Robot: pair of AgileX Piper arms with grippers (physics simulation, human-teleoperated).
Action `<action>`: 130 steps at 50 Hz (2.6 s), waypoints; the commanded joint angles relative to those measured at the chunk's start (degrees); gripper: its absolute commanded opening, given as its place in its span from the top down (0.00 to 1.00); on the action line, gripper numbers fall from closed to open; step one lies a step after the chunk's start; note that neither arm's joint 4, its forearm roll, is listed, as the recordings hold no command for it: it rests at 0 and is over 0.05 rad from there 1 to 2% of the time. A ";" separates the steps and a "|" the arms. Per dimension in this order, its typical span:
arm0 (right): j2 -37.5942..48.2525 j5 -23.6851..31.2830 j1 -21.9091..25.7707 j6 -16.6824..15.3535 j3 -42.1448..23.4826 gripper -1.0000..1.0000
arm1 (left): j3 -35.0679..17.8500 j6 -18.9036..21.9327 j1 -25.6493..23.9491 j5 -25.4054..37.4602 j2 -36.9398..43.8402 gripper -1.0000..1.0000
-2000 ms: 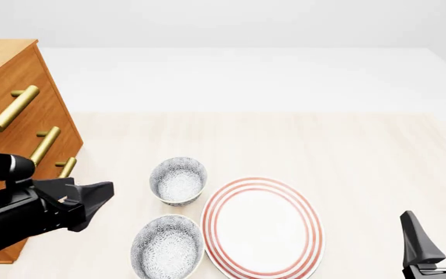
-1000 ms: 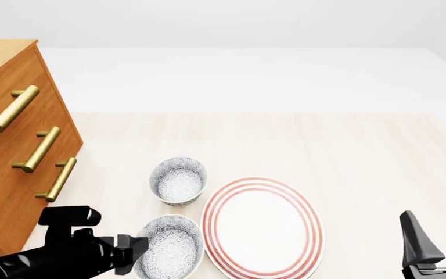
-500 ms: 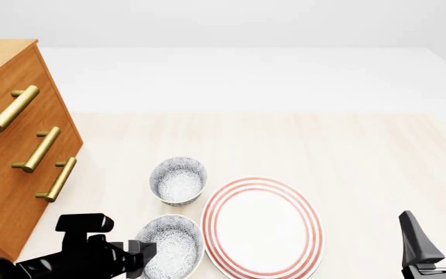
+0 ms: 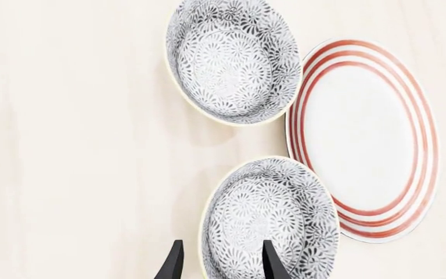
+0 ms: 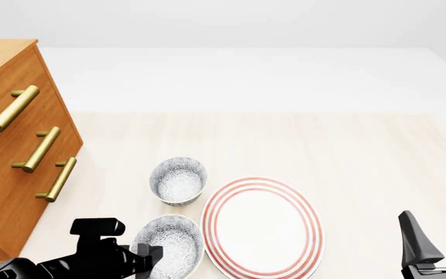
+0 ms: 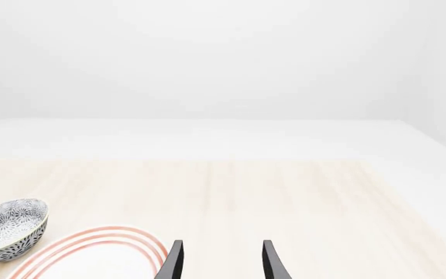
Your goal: Stack the bowl in the middle on the bowl at the back.
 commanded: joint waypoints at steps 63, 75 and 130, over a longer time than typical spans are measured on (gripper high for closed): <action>0.63 -0.50 0.14 -0.08 0.00 0.00 | -24.40 5.64 -6.49 51.94 -34.95 1.00; 0.22 -0.12 0.24 -0.36 -0.04 0.00 | -24.98 4.46 -13.84 58.51 -38.96 1.00; -0.28 0.18 0.31 -0.64 -0.02 0.00 | -3.96 -6.38 -28.89 49.43 -41.36 1.00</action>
